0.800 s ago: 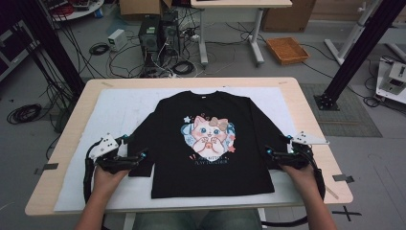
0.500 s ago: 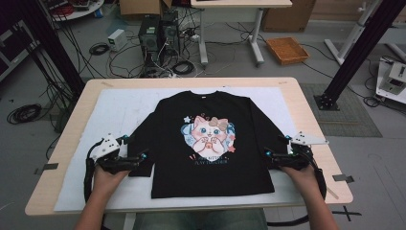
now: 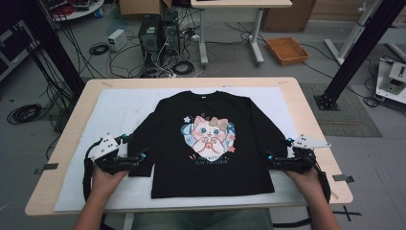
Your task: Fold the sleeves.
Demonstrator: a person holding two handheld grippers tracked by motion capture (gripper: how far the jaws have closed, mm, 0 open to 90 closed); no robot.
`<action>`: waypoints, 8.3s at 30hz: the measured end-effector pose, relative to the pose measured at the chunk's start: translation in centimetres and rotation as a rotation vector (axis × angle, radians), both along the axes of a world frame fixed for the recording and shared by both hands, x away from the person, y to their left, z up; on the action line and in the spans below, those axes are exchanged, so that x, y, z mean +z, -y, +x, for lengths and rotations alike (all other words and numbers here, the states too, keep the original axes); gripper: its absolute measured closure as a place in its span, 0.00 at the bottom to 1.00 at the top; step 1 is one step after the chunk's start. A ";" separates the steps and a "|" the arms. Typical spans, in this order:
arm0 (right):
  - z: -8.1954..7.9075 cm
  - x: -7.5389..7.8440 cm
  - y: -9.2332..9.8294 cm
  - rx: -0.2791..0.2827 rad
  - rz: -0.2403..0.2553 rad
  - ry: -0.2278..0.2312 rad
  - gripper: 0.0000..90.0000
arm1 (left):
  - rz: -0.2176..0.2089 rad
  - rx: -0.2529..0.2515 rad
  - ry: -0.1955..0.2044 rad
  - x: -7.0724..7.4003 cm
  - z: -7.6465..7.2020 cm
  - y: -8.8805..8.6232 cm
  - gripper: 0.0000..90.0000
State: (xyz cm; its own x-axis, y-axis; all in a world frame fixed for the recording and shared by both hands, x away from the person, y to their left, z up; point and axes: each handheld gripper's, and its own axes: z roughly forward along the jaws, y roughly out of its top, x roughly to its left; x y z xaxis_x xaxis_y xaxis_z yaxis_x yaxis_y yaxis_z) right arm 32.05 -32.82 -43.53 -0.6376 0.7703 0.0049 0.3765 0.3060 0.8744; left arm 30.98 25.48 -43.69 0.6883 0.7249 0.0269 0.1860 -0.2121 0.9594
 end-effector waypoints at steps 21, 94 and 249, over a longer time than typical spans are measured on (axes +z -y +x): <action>0.4 -0.9 -1.4 -0.011 -0.127 -0.062 0.28 | 0.023 0.018 0.008 -0.1 -0.3 0.7 0.22; -1.6 2.8 -11.2 0.248 -0.092 -0.089 0.57 | 0.049 0.010 -0.002 -0.3 -0.2 0.9 0.23; 2.4 2.3 -4.7 0.041 0.057 -0.040 0.23 | -0.031 -0.061 -0.126 3.9 1.3 5.5 0.23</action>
State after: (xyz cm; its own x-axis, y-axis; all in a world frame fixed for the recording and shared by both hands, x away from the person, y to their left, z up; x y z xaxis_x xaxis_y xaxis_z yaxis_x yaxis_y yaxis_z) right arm 34.47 -28.14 -41.22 -0.6672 0.7411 0.0746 0.3998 0.2718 0.8754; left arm 32.28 19.97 -39.82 0.7275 0.6809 -0.0848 0.2932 -0.1968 0.9356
